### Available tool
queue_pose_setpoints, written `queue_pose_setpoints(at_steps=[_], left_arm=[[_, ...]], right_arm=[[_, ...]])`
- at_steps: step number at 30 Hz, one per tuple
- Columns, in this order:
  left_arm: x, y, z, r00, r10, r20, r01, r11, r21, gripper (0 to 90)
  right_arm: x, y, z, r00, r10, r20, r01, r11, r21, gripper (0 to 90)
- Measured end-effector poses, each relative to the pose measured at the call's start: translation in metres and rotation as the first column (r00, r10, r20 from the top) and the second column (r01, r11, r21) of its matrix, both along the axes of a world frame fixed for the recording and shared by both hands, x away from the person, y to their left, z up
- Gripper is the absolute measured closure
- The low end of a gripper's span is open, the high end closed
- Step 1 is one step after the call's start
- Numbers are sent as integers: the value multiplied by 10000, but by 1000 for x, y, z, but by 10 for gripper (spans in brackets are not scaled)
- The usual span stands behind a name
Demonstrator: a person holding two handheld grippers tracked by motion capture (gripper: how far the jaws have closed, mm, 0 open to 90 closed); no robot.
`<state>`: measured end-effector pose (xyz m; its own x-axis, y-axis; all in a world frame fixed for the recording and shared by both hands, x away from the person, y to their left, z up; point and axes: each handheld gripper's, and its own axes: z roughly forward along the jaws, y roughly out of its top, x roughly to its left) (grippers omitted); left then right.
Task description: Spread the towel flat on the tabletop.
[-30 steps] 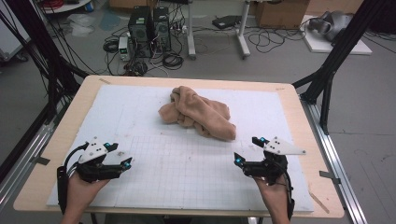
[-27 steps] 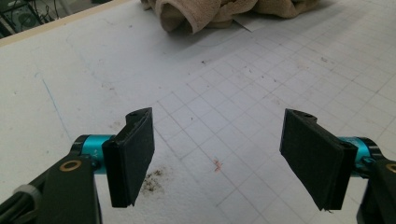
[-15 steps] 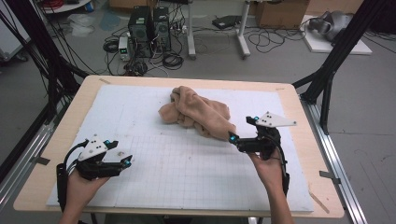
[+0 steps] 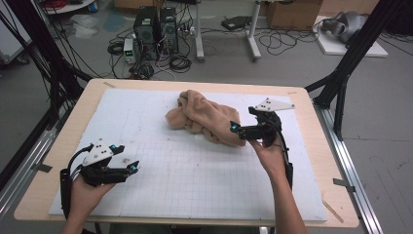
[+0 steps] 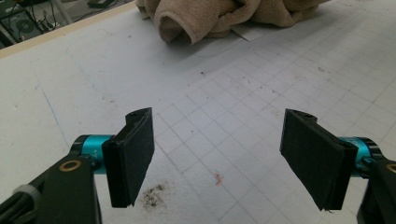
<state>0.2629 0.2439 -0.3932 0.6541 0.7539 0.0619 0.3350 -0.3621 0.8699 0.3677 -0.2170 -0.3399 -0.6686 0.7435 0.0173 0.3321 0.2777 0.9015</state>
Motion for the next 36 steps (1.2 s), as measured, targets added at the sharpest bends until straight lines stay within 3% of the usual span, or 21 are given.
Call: queue_pose_setpoints(at_steps=[6, 13, 21, 23, 27, 28, 30, 36], left_arm=[[3, -5, 2, 10000, -90, 43, 90, 9999, -46, 266], [4, -7, 2, 9998, -172, 40, 172, 9999, -22, 266], [4, -5, 0, 9998, -180, -1, 180, 9998, -83, 267], [4, -5, 0, 9999, -158, -7, 158, 9997, -159, 267], [5, -4, 0, 9998, -172, 21, 172, 9997, -194, 267], [4, -4, 0, 9998, -187, 17, 187, 9997, -179, 267], [4, -3, 0, 9999, -165, 29, 165, 9997, -176, 268], [3, -1, 0, 9999, -95, 43, 96, 9996, -269, 270]], right_arm=[[20, 18, -9, 9994, 104, -332, -111, 9997, -233, 105], [40, 42, -36, 9939, 231, -1075, -318, 9963, -793, 109], [53, 63, -63, 9858, 262, -1658, -490, 9896, -1352, 267], [54, 66, -67, 9826, 310, -1831, -581, 9878, -1443, 367], [53, 68, -67, 9778, 634, -1997, -901, 9877, -1276, 635], [52, 68, -65, 9780, 713, -1961, -981, 9865, -1307, 667], [48, 68, -61, 9799, 823, -1817, -1100, 9828, -1482, 704], [33, 67, -42, 9819, 1433, -1238, -1590, 9790, -1276, 731]])
